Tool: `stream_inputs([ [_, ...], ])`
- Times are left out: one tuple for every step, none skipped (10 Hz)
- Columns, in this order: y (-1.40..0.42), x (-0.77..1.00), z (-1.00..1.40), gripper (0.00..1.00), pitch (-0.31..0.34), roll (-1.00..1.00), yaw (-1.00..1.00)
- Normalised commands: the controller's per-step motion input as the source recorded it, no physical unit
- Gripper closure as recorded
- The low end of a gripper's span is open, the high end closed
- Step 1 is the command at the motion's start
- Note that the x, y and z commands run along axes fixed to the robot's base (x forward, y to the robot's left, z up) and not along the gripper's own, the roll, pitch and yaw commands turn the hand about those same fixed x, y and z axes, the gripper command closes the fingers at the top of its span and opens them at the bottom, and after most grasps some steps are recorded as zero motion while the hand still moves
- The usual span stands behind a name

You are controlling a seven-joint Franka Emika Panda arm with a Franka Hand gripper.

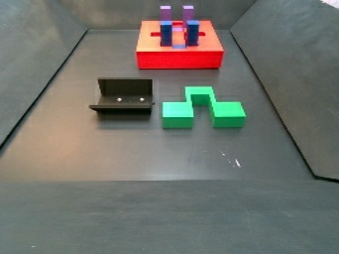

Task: Pick up the yellow object. Move up. Move to above the board. Insert the yellow object.
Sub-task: Move to above the board.

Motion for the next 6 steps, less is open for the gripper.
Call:
stream_inputs([
  [-1.40,0.82,0.20,1.00,0.207,-0.03,-0.09],
  [-1.40,0.82,0.21,1.00,0.188,-0.04,-0.05],
  [-1.40,0.83,0.22,1.00,0.166,0.02,-0.02],
  [-1.40,0.86,0.22,1.00,0.156,0.01,0.00],
  [-1.40,0.91,0.22,1.00,0.161,0.03,0.00],
  [-0.90,0.63,0.15,1.00,0.173,0.06,0.00],
])
